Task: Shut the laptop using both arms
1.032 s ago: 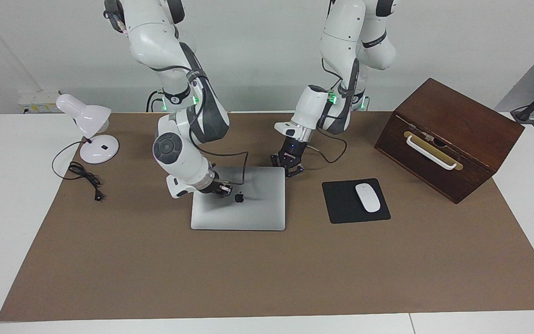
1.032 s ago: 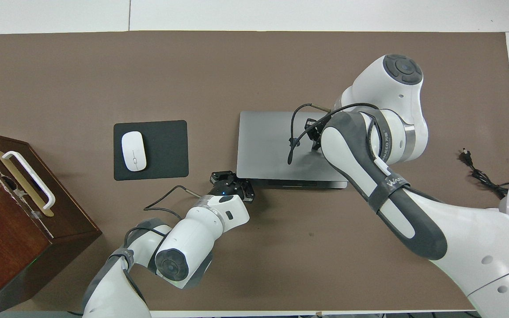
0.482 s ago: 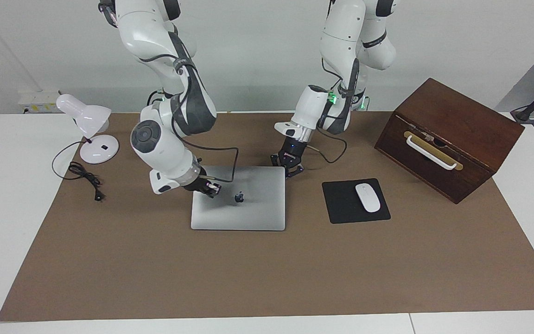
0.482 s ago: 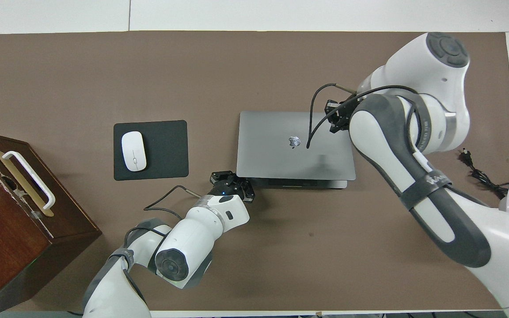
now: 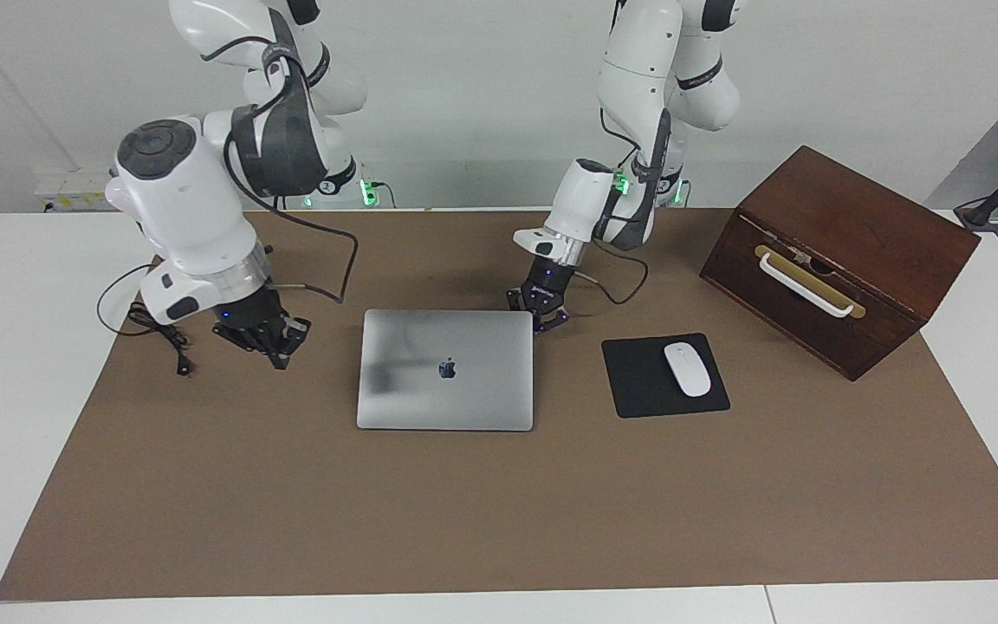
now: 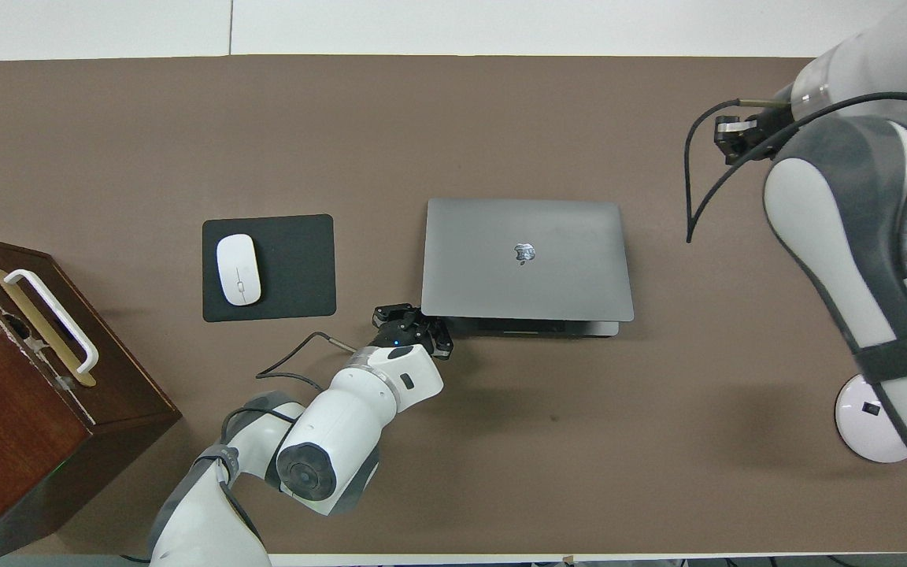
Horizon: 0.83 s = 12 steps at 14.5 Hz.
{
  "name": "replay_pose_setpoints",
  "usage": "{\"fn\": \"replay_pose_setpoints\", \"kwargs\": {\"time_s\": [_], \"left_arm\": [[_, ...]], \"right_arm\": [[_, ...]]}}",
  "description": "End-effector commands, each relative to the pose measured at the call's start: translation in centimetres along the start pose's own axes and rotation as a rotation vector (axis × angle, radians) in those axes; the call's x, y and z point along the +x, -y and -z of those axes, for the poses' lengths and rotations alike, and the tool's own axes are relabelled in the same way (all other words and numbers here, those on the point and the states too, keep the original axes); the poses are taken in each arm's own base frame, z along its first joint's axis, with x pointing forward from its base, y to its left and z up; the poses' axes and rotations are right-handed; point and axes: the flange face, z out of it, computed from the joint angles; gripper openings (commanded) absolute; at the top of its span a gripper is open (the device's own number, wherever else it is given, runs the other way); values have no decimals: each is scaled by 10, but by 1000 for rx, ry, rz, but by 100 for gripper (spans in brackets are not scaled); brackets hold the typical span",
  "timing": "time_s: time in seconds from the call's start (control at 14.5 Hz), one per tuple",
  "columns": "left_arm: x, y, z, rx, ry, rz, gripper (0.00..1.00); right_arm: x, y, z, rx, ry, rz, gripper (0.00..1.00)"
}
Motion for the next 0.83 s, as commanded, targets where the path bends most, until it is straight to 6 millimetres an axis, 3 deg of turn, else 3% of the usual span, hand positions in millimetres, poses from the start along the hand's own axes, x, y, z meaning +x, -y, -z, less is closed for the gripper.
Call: {"fn": "replay_pose_setpoints", "kwargs": {"time_s": [0.0,0.07,0.14,0.28,0.48,0.62,0.76], "left_arm": [[-16,15,-16,39,36,24,0],[-13,14,-12,36,30,30,0],[-10,13,-8,35,23,47,0],[-8,15,0,33,17,60,0],[2,18,21,26,48,83,0],[22,18,43,9,114,127,0],[41,27,72,-2,181,158,0]], "right_arm": [[-13,-11,34,-27,2,76,7],[-17,-14,44,-28,-4,73,17],[-19,-15,49,-29,-1,77,37],[-20,-23,54,-31,-6,141,100],[-20,-44,59,-28,-1,154,100],[-19,-61,58,-11,10,138,100],[-14,-92,62,57,-21,94,100]]}}
